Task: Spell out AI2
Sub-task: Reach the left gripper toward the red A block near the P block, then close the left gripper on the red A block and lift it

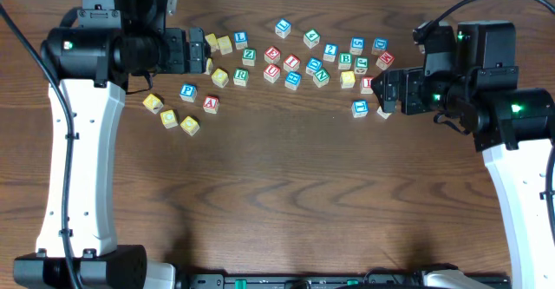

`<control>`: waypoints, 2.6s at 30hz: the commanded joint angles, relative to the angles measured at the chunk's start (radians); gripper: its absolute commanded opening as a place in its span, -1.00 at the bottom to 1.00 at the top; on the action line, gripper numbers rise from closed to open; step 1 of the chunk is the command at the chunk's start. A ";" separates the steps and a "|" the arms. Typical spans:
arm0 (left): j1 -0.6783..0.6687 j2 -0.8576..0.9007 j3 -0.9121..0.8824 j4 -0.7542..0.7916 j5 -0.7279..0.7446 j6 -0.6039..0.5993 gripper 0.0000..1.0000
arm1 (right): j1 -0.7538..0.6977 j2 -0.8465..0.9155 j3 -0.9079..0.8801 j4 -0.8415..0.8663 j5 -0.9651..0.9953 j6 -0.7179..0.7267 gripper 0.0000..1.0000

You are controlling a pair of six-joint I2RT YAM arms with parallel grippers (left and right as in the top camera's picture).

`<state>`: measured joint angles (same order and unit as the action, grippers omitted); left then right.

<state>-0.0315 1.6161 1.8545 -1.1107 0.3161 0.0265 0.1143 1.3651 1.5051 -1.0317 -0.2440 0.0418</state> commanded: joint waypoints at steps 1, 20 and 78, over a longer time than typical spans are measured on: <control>-0.016 0.026 0.008 0.008 0.032 -0.005 0.68 | -0.002 0.001 0.023 -0.013 -0.013 -0.013 0.99; -0.105 0.413 0.008 0.021 -0.280 -0.137 0.34 | -0.002 0.001 0.019 -0.050 -0.012 -0.013 0.98; -0.121 0.553 -0.285 0.320 -0.283 -0.119 -0.22 | -0.002 0.017 0.019 -0.046 -0.009 -0.013 0.99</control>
<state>-0.1490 2.1586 1.5734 -0.7898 0.0456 -0.0967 0.1143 1.3811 1.5051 -1.0798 -0.2474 0.0402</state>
